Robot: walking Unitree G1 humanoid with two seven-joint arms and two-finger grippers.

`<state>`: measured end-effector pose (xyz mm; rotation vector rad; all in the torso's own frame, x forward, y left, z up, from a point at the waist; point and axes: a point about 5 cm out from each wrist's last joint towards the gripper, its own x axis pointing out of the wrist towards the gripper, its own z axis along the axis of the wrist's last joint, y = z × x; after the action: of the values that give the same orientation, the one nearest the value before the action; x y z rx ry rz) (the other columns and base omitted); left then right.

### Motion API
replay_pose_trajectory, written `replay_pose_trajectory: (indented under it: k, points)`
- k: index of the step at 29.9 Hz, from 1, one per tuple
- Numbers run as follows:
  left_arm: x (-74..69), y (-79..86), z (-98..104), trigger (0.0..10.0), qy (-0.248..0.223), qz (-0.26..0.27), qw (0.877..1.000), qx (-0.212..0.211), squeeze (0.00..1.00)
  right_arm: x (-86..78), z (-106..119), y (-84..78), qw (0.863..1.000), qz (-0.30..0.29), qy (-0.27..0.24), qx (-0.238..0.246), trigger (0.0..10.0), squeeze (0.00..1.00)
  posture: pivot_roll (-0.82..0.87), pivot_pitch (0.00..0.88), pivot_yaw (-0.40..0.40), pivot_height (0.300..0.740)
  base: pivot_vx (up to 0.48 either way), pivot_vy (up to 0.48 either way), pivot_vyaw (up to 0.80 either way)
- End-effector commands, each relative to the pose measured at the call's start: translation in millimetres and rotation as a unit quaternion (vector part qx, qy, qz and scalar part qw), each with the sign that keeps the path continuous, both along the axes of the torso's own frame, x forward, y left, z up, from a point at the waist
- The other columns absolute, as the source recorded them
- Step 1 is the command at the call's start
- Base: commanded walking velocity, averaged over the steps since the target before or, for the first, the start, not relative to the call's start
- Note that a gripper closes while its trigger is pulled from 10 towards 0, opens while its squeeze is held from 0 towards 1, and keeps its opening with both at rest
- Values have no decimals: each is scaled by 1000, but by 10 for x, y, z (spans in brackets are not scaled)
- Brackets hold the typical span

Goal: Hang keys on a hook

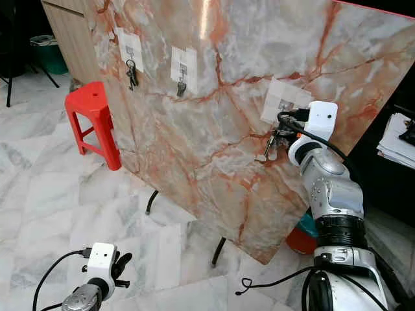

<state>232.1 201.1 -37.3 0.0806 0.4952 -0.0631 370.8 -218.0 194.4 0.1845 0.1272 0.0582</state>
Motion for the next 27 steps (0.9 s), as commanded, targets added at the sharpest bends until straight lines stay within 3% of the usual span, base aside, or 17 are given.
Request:
replay_pose_trajectory:
  k: [1,13,27]
  points:
    - [-21,-13,-9,10000,-3,2,1000,-3,0,-4,138,-54,1000,-6,-23,-5,10000,0,46,54,-71,740,0,0,0]
    - [-19,-11,-8,10000,-2,2,1000,-2,0,-19,207,-66,999,-3,-34,-7,10000,0,44,54,-70,740,0,0,0]
    - [-16,-8,-9,10000,-1,2,1000,-2,0,-127,59,-102,999,6,8,-48,10000,0,41,53,-68,740,0,0,0]
